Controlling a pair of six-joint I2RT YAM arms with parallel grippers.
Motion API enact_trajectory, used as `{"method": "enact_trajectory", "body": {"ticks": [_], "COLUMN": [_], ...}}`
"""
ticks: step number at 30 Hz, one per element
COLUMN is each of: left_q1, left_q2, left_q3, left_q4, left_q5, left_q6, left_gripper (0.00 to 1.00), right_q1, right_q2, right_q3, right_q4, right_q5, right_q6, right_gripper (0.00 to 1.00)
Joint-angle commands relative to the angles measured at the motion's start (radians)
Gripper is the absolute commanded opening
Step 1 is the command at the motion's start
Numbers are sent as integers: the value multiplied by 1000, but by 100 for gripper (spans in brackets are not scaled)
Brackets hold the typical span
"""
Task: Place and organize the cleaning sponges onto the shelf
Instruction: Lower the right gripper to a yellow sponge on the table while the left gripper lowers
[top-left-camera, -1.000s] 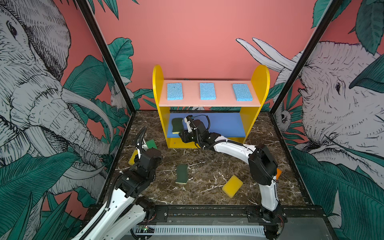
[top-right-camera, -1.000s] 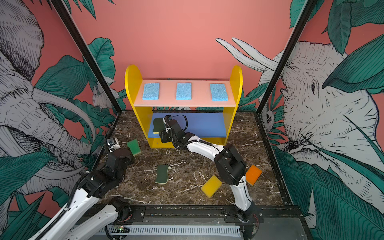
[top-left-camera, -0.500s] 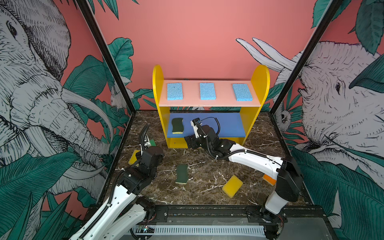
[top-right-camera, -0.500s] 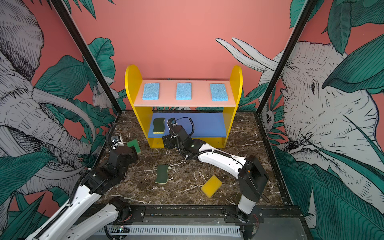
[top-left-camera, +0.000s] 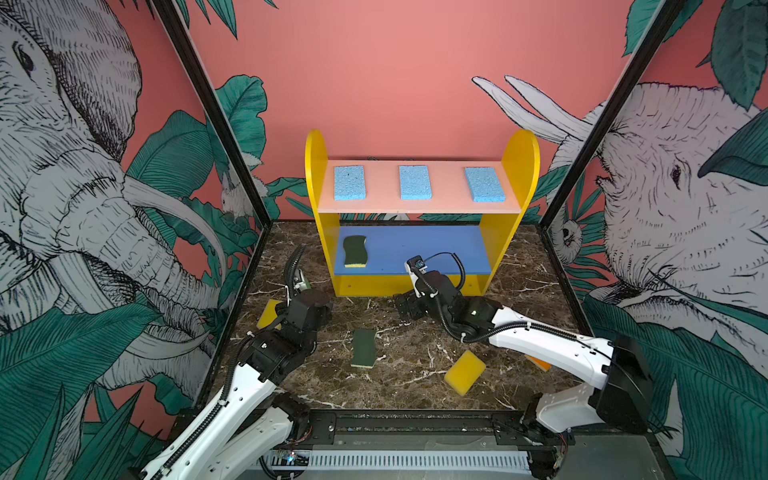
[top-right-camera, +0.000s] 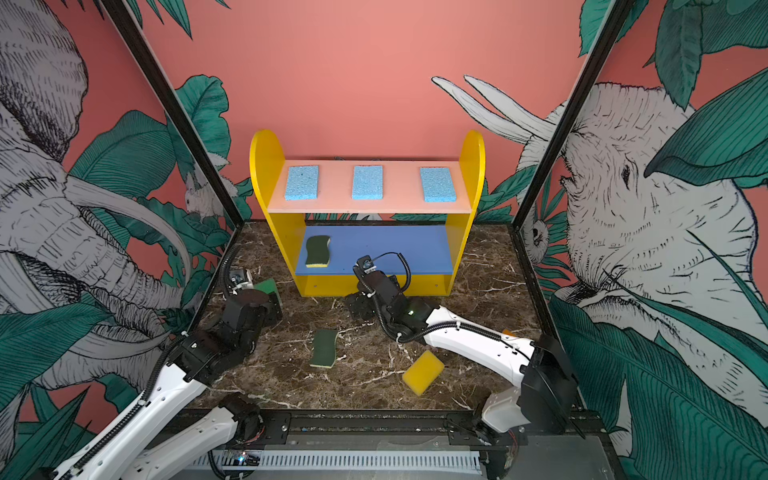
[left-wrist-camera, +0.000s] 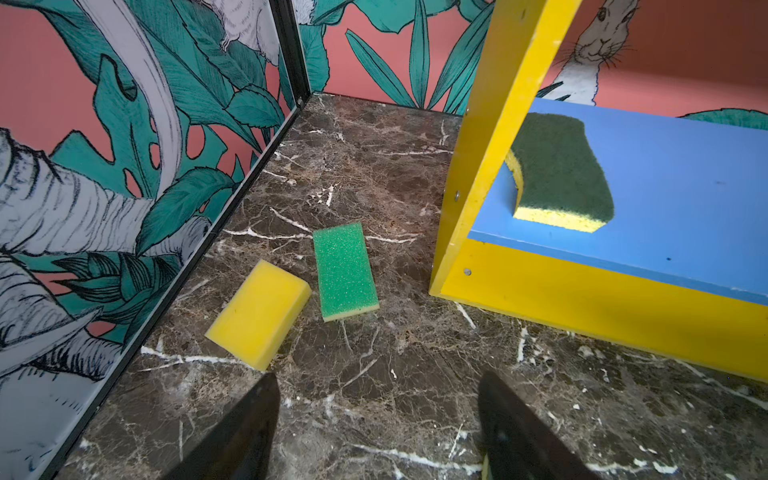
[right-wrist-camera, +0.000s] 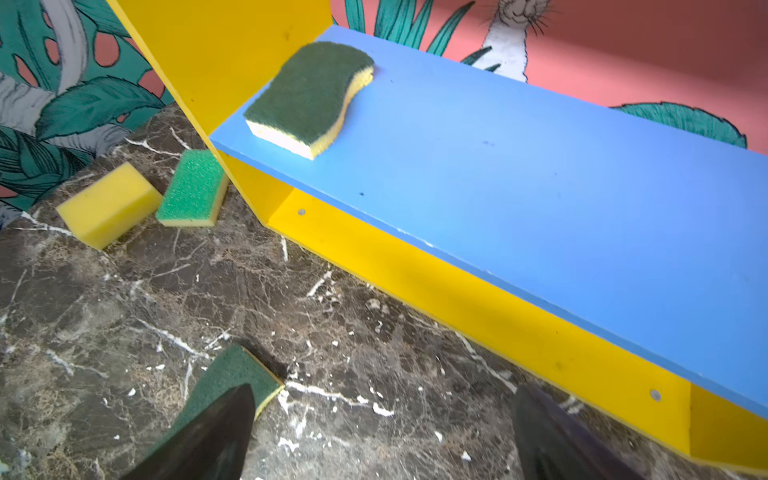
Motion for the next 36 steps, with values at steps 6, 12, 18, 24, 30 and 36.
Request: {"method": "enact_trajectory", "body": {"ticks": [6, 12, 18, 24, 30, 36], "left_q1": [7, 7, 7, 7, 7, 6], "left_q2": [16, 58, 93, 167, 214, 202], "left_q3": [12, -35, -83, -16, 30, -53], "left_q4": [17, -24, -25, -10, -60, -116], "left_q5": [22, 114, 181, 178, 232, 315], "left_q6": [-8, -90, -151, -70, -45, -120], "left_gripper": [78, 78, 78, 79, 81, 81], "right_q1": [-5, -25, -55, -61, -61, -61], "right_q2": [-118, -172, -263, -258, -268, -248], "right_q3": [-112, -127, -181, -127, -159, -131], "right_q4": [-34, -233, -385, -670, -678, -724], "right_q5": [80, 103, 118, 105, 71, 49], "right_q6": [203, 320, 483, 720, 815, 832], "right_gripper": [99, 99, 99, 99, 99, 99]}}
